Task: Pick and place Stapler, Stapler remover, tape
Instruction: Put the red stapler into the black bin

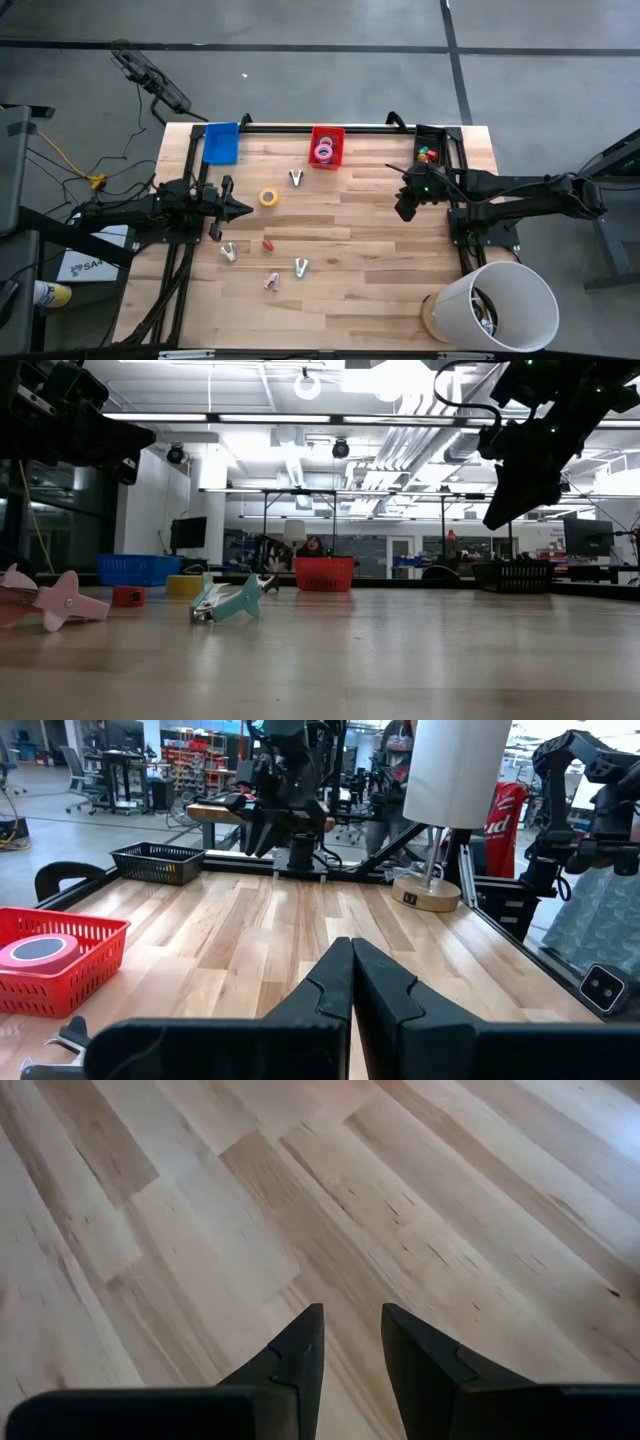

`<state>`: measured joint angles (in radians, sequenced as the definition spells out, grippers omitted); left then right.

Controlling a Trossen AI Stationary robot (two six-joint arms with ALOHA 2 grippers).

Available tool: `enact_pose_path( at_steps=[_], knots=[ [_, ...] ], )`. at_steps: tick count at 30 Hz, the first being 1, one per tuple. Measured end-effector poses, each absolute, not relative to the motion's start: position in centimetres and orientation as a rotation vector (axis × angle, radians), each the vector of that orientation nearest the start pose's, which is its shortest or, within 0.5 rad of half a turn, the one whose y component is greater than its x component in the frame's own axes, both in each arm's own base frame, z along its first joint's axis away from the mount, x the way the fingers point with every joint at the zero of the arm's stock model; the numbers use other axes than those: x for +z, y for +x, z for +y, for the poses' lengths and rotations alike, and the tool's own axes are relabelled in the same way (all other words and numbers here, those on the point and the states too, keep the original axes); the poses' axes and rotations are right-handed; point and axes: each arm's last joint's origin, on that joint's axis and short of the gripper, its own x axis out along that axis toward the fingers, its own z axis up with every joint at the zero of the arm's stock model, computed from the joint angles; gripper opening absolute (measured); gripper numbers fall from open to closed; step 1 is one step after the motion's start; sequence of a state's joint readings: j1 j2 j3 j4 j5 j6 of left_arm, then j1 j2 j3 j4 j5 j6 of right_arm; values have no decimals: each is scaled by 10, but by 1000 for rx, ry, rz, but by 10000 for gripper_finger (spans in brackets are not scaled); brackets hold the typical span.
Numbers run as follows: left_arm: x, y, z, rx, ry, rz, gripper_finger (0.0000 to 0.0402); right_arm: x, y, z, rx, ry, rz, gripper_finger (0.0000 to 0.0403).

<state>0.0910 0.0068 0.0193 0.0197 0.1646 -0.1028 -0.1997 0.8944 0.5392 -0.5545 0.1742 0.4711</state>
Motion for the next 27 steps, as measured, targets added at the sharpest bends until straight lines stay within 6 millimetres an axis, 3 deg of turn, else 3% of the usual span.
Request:
enact_pose_path(
  at_steps=[17,27],
  knots=[
    [172,97,6,-20,-101,-34,1,204,160,-37,-545,485,816,94],
    [183,95,10,136,-288,-129,1,204,160,-37,-596,550,792,94]
  ],
)
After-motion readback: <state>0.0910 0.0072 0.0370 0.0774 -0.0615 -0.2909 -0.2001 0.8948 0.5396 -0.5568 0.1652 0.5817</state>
